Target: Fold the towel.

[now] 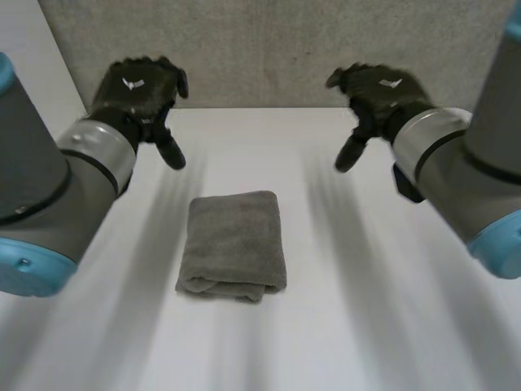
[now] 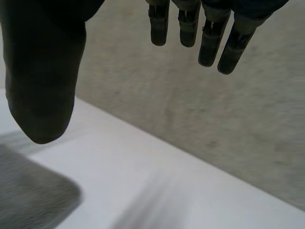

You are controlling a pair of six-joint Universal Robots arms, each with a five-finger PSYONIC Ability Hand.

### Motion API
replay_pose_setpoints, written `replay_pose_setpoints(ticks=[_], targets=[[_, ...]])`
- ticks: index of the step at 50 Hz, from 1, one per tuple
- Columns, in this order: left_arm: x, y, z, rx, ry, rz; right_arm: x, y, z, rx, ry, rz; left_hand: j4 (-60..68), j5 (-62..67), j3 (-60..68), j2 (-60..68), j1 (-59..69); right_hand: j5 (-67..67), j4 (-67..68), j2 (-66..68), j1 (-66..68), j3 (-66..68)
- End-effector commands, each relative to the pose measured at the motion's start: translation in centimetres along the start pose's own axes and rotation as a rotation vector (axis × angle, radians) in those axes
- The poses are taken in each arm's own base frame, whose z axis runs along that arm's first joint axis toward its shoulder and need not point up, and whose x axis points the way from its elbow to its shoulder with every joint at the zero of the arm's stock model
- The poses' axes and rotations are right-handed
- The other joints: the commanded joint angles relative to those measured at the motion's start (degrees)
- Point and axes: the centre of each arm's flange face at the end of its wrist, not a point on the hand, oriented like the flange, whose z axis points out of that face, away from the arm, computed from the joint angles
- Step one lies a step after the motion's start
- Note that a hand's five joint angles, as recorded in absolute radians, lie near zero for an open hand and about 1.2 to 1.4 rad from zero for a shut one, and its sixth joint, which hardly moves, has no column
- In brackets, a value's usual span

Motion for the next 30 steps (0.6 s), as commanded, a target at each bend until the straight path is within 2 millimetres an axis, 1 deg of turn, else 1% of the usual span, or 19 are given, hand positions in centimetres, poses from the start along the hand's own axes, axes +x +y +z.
replay_pose_setpoints(ticks=[1,3,8,13,20,25,30], targets=[[-0.8,-2.0,-0.4,0.014,-0.03,-0.075,2.5,-1.1,-0.4,0.026,0.1,0.007,-4.1,-2.4,-3.8,-3.6,-4.3,-3.5,-4.6,-3.9,-3.0,-3.5],[-1.2,-2.1,-0.5,0.003,-0.055,-0.117,3.0,-0.8,-0.3,0.018,0.115,0.006,-4.1,-2.4,-3.8,-3.6,-4.3,-3.5,-4.6,-3.9,-3.0,-3.5],[-1.4,-1.9,-0.4,-0.011,-0.063,-0.146,3.4,-0.6,-0.2,0.008,0.125,0.007,-3.9,-2.2,-3.7,-3.4,-4.1,-3.5,-4.6,-3.9,-3.0,-3.5],[-1.3,-1.7,-0.4,-0.028,-0.06,-0.157,3.6,-0.7,-0.1,0.02,0.132,0.008,-3.9,-2.2,-3.7,-3.4,-4.1,-3.5,-4.6,-3.9,-3.0,-3.5],[-1.3,-1.8,-0.5,-0.03,-0.061,-0.163,3.5,-0.9,-0.3,0.031,0.129,0.008,-4.1,-2.4,-3.8,-3.6,-4.3,-3.5,-4.6,-3.9,-3.0,-3.5],[-1.4,-1.8,-0.5,-0.035,-0.062,-0.164,3.5,-0.7,-0.1,0.041,0.128,0.008,-4.1,-2.4,-3.8,-3.6,-4.3,-3.5,-4.6,-3.9,-3.0,-3.5],[-1.3,-1.6,-0.5,-0.051,-0.059,-0.162,3.3,-0.4,0.1,0.087,0.122,0.002,-4.1,-2.4,-3.8,-3.6,-4.3,-3.5,-4.6,-3.9,-3.0,-3.5]])
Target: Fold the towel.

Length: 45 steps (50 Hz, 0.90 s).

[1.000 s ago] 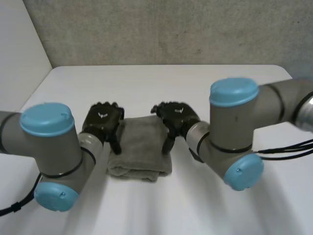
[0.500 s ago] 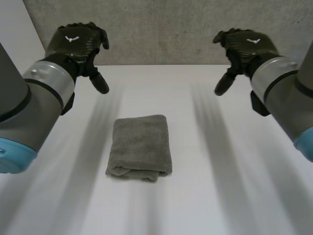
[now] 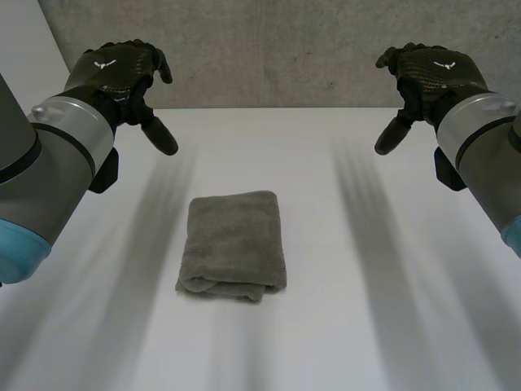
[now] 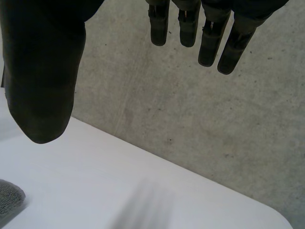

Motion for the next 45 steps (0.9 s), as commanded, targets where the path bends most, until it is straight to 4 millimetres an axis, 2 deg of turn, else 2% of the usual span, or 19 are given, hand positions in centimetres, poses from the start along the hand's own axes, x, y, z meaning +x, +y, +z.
replay_pose_setpoints(ticks=[1,7,14,16,17,19,22,24,25,27,28,31,32,33,35,41,43,44,45], targets=[[0.0,0.1,0.0,-0.014,0.001,0.002,-0.2,0.4,0.2,0.045,-0.007,-0.002,-4.1,-2.4,-3.8,-3.6,-4.3,-3.5,-4.6,-3.9,-3.0,-3.5],[0.0,0.5,0.2,-0.028,0.001,-0.002,-0.7,0.6,0.0,0.044,-0.024,-0.003,-3.9,-2.2,-3.6,-3.4,-4.1,-3.5,-4.6,-3.9,-3.0,-3.5],[0.0,0.5,0.2,-0.027,0.002,-0.004,-2.0,2.3,0.4,0.002,-0.084,-0.021,-3.7,-2.1,-3.5,-3.2,-4.0,-3.5,-4.6,-3.9,-3.0,-3.5],[0.0,0.4,0.2,-0.024,-0.001,-0.004,-5.0,4.9,0.5,-0.062,-0.214,-0.063,-3.7,-2.1,-3.5,-3.2,-4.0,-3.5,-4.6,-3.9,-3.0,-3.5],[0.0,0.4,0.2,-0.024,-0.001,-0.004,-5.0,5.0,0.5,-0.062,-0.215,-0.063,-3.7,-2.1,-3.5,-3.2,-4.0,-3.5,-4.6,-3.9,-3.0,-3.5],[-0.2,0.4,0.2,-0.022,-0.005,-0.005,-8.7,7.9,0.0,-0.118,-0.368,-0.107,-3.7,-2.1,-3.5,-3.2,-4.0,-3.5,-4.6,-3.9,-3.0,-3.5],[-0.7,0.3,0.5,-0.021,-0.019,-0.007,-10.0,9.0,0.0,-0.135,-0.418,-0.123,-3.9,-2.2,-3.6,-3.4,-4.1,-3.5,-4.6,-3.9,-3.0,-3.5],[-1.1,0.2,0.5,-0.016,-0.028,-0.008,-12.2,12.1,0.6,-0.194,-0.482,-0.137,-3.9,-2.2,-3.6,-3.4,-4.1,-3.5,-4.6,-3.9,-3.0,-3.5],[-1.1,0.1,0.5,-0.016,-0.028,-0.008,-12.2,12.1,0.6,-0.195,-0.483,-0.137,-3.9,-2.2,-3.6,-3.4,-4.1,-3.5,-4.6,-3.9,-3.0,-3.5],[-1.1,0.1,0.5,-0.013,-0.028,-0.008,-14.5,14.9,0.7,-0.241,-0.535,-0.154,-3.7,-2.1,-3.5,-3.2,-4.0,-3.5,-4.6,-3.9,-3.0,-3.5],[-1.1,0.1,0.5,-0.013,-0.028,-0.008,-14.6,14.9,0.7,-0.241,-0.535,-0.154,-3.7,-2.1,-3.5,-3.2,-4.0,-3.5,-4.6,-3.9,-3.0,-3.5],[-1.2,0.0,0.6,-0.01,-0.03,-0.008,-16.2,16.8,0.7,-0.285,-0.571,-0.167,-3.7,-2.1,-3.5,-3.2,-4.0,9.4,8.3,9.0,9.8,9.4],[-1.2,0.0,0.6,-0.01,-0.031,-0.008,-16.5,17.1,0.9,-0.295,-0.576,-0.17,-3.7,-2.1,-3.5,-3.2,-4.0,21.9,20.8,21.5,22.3,21.9],[-1.2,0.0,0.6,-0.01,-0.031,-0.008,-16.5,17.1,0.9,-0.296,-0.576,-0.17,-3.7,-2.1,-3.5,-3.2,-4.0,22.0,20.9,21.6,22.4,22.0],[-1.2,-0.1,0.5,-0.007,-0.033,-0.009,-16.9,16.2,1.6,-0.272,-0.584,-0.167,-3.7,-2.1,-3.5,-3.2,-4.0,45.1,44.0,44.7,45.5,45.1],[-1.5,-0.5,0.5,0.005,-0.039,-0.01,-17.1,12.7,2.6,-0.183,-0.582,-0.157,-3.7,-2.1,-3.5,-3.2,-4.0,66.5,65.4,66.1,67.0,66.5],[-1.8,-0.8,0.5,0.011,-0.048,-0.013,-17.1,9.2,2.9,-0.107,-0.577,-0.154,-3.7,-2.1,-3.5,-3.2,-4.0,66.5,65.4,66.1,67.0,66.5],[-1.8,-0.8,0.5,0.011,-0.048,-0.013,-17.1,9.2,2.9,-0.107,-0.577,-0.154,-3.7,-2.1,-3.5,-3.2,-4.0,66.5,65.4,66.1,67.0,66.5],[-1.8,-0.8,0.4,0.013,-0.048,-0.013,-16.6,7.0,3.2,-0.065,-0.564,-0.148,-3.7,-2.1,-3.5,-3.2,-4.0,66.5,65.4,66.1,67.0,66.5]])
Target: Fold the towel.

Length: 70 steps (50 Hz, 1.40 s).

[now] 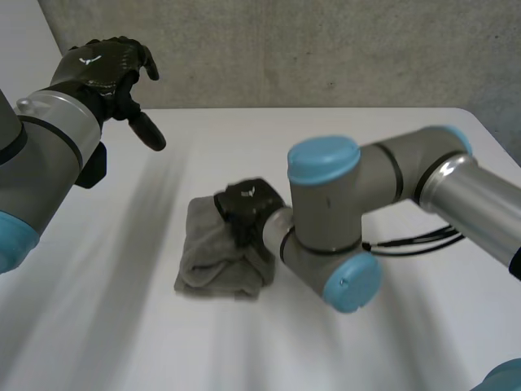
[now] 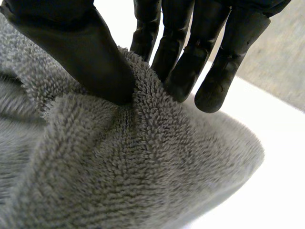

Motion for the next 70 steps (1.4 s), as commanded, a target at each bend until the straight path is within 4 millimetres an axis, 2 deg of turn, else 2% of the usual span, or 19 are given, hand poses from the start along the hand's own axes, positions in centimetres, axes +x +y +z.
replay_pose_setpoints(ticks=[1,4,9,13,17,18,19,21,24,27,29,37,47,51,53,57,63,68,70], targets=[[-0.4,-0.5,0.0,0.013,-0.012,-0.003,2.7,-9.3,-2.2,0.197,0.056,-0.028,-3.7,-2.1,-3.5,-3.2,-4.0,5.4,4.0,5.3,5.5,5.1],[-0.5,-0.6,-0.1,0.018,-0.015,-0.004,4.1,-12.2,-3.6,0.266,0.085,-0.031,-3.9,-2.2,-3.6,-3.4,-4.1,5.4,4.0,5.3,5.5,5.1],[-1.1,-1.3,-0.2,0.039,-0.033,-0.006,7.3,-22.1,-11.2,0.567,0.171,-0.021,-3.9,-2.2,-3.6,-3.4,-4.1,5.4,4.0,5.3,5.5,5.1],[-1.4,-1.8,-0.4,0.053,-0.041,-0.008,9.0,-23.2,-13.1,0.592,0.196,0.023,-3.9,-2.2,-3.6,-3.4,-4.1,5.4,4.0,5.3,5.5,5.1],[-1.5,-1.9,-0.4,0.057,-0.044,-0.008,8.0,-15.7,-10.6,0.21,0.092,0.038,-3.9,-2.2,-3.6,-3.4,-4.1,5.4,4.0,5.3,5.5,5.1],[-1.5,-1.9,-0.4,0.057,-0.044,-0.008,6.8,-11.1,-9.7,-0.002,0.028,-0.025,-3.9,-2.2,-3.6,-3.4,-4.1,5.4,4.0,5.3,5.5,5.1],[-1.5,-1.9,-0.4,0.057,-0.044,-0.008,6.7,-11.1,-9.7,-0.005,0.028,-0.025,-3.9,-2.2,-3.6,-3.4,-4.1,5.4,4.0,5.3,5.5,5.1],[-1.5,-2.0,-0.4,0.059,-0.044,-0.009,3.4,-2.5,-10.1,-0.371,-0.147,-0.225,-3.9,-2.2,-3.6,-3.4,-4.1,5.4,4.0,5.3,5.5,5.1],[-1.6,-1.9,-0.4,0.057,-0.047,-0.008,1.0,2.0,-12.0,-0.542,-0.281,-0.39,-3.9,-2.2,-3.6,-3.4,-4.1,5.4,4.0,5.3,5.5,5.1],[-1.6,-1.8,-0.4,0.054,-0.044,-0.008,0.8,2.3,-12.1,-0.533,-0.26,-0.398,-3.9,-2.2,-3.6,-3.4,-4.1,-16.2,-17.7,-16.4,-16.1,-16.5],[-1.5,-1.7,-0.4,0.048,-0.038,-0.004,1.4,-0.1,-12.0,-0.385,-0.159,-0.357,-4.1,-2.4,-3.8,-3.6,-4.3,-51.5,-52.9,-51.6,-51.3,-51.8],[-1.0,-0.9,-0.4,0.028,-0.02,0.004,4.4,-6.7,-12.6,-0.014,0.07,-0.232,-3.9,-2.2,-3.6,-3.4,-4.1,-63.3,-64.8,-63.5,-63.2,-63.6],[-0.6,-0.5,-0.4,0.014,-0.007,0.007,5.6,-3.2,-9.1,-0.041,0.153,-0.173,1.3,3.0,1.6,1.8,1.1,-61.5,-62.9,-61.6,-61.4,-61.8],[-0.6,-0.5,-0.4,0.016,-0.009,0.007,6.6,-0.1,-6.2,-0.082,0.23,-0.189,14.9,16.6,15.2,15.5,14.7,-60.8,-62.2,-61.0,-60.7,-61.1],[-0.6,-0.5,-0.5,0.018,-0.007,0.004,6.7,1.0,-5.4,-0.095,0.247,-0.198,44.2,45.9,44.5,44.7,44.0,-60.8,-62.2,-61.0,-60.7,-61.1],[-0.6,-0.7,-0.5,0.021,-0.007,0.0,6.8,2.6,-4.1,-0.131,0.26,-0.234,50.6,52.3,50.9,51.1,50.4,-60.0,-61.4,-60.1,-59.9,-60.3],[-0.5,-0.7,-0.6,0.024,-0.006,0.003,6.0,4.7,-2.6,-0.179,0.22,-0.275,50.6,52.3,50.9,51.1,50.4,-27.7,-29.1,-27.8,-27.5,-28.0],[-0.6,-0.7,-0.6,0.024,-0.009,-0.001,6.2,1.8,-2.7,-0.117,0.236,-0.253,55.3,57.0,55.6,55.8,55.0,5.4,4.0,5.3,5.5,5.1],[-0.6,-0.7,-0.6,0.022,-0.009,-0.003,6.5,-4.9,-4.2,0.042,0.267,-0.188,57.0,58.6,57.3,57.5,56.7,5.4,4.0,5.3,5.5,5.1]])
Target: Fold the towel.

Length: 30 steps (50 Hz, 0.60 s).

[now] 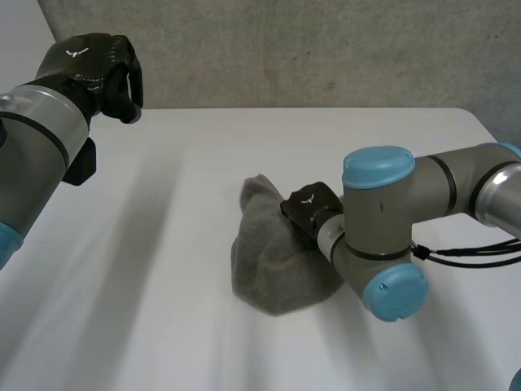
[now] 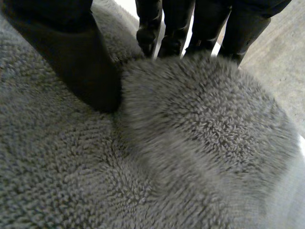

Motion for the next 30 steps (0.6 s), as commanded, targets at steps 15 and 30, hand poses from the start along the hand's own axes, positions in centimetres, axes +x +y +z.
replay_pose_setpoints(ticks=[15,30], targets=[[-0.6,-0.4,0.2,0.022,-0.023,-0.01,12.1,-23.6,-16.0,0.739,-0.032,0.367,4.4,5.4,5.0,4.6,5.8,11.5,9.5,8.4,10.6,9.6],[-0.6,-1.5,-0.4,0.054,-0.023,-0.014,0.5,-3.4,-8.2,-0.162,-0.391,-0.094,3.9,4.9,4.5,4.1,5.3,-51.2,-53.2,-54.3,-52.0,-53.1]])
